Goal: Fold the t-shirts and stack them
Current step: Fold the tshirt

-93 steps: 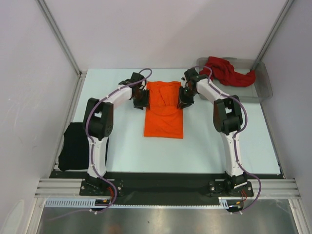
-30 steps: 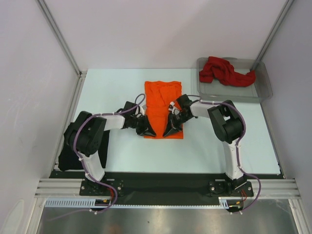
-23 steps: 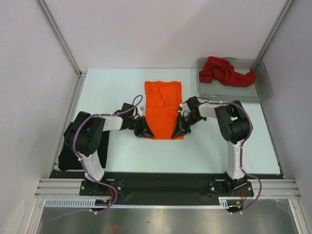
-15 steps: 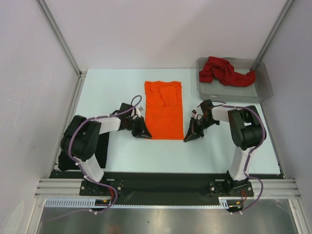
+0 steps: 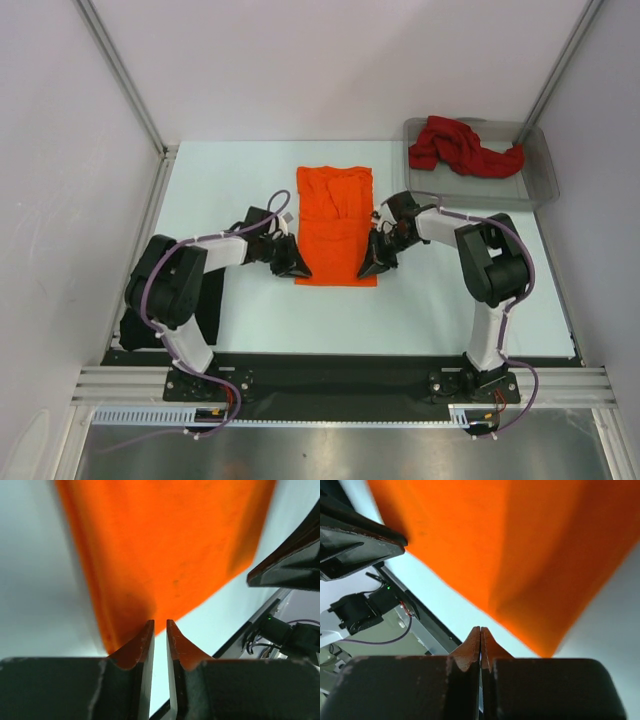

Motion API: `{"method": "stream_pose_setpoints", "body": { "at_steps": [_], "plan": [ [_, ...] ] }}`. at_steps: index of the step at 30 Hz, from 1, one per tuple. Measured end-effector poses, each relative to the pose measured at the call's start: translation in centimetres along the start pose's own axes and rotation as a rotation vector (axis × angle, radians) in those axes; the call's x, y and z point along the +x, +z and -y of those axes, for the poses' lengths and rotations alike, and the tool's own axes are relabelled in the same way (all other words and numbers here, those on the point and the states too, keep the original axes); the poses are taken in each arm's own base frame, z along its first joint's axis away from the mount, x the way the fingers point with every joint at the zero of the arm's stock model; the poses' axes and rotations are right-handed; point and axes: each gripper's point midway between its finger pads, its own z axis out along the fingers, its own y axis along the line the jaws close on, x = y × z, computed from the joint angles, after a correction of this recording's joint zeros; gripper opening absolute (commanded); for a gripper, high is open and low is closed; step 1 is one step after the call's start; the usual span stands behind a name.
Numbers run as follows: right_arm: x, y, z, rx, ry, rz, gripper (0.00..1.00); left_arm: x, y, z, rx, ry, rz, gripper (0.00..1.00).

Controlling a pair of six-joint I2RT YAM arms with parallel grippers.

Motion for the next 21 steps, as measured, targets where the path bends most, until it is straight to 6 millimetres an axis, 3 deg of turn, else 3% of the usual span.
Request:
{"method": "stream_pose_setpoints", "body": {
  "at_steps": [4, 8, 12, 14, 17, 21],
  "plan": [
    [0.1, 0.6, 2.4, 0.017, 0.065, -0.008, 0.01, 1.5, 0.8, -2.2, -0.024, -0.045, -0.035, 0.19],
    [1.0, -0.9, 5.4, 0.015, 0.179, 0.009, 0.03, 1.7, 0.2, -2.4, -0.023, -0.038, -0.01, 0.23],
    [2.0, -3.6, 7.3, 0.076, 0.22, 0.091, 0.15, 2.7, -2.2, -2.6, -0.071, -0.027, 0.058, 0.41],
    [2.6, -4.7, 6.9, 0.088, 0.219, 0.129, 0.22, 2.8, -3.9, -1.7, -0.067, -0.021, 0.115, 0.44],
    [3.3, -5.7, 5.3, 0.065, 0.209, 0.201, 0.41, 2.3, -6.0, 0.2, -0.018, -0.028, 0.219, 0.5],
    [3.8, -5.6, 4.1, 0.016, 0.265, 0.304, 0.64, 2.8, -6.8, 1.0, 0.043, -0.132, 0.315, 0.52]
  ]
}}
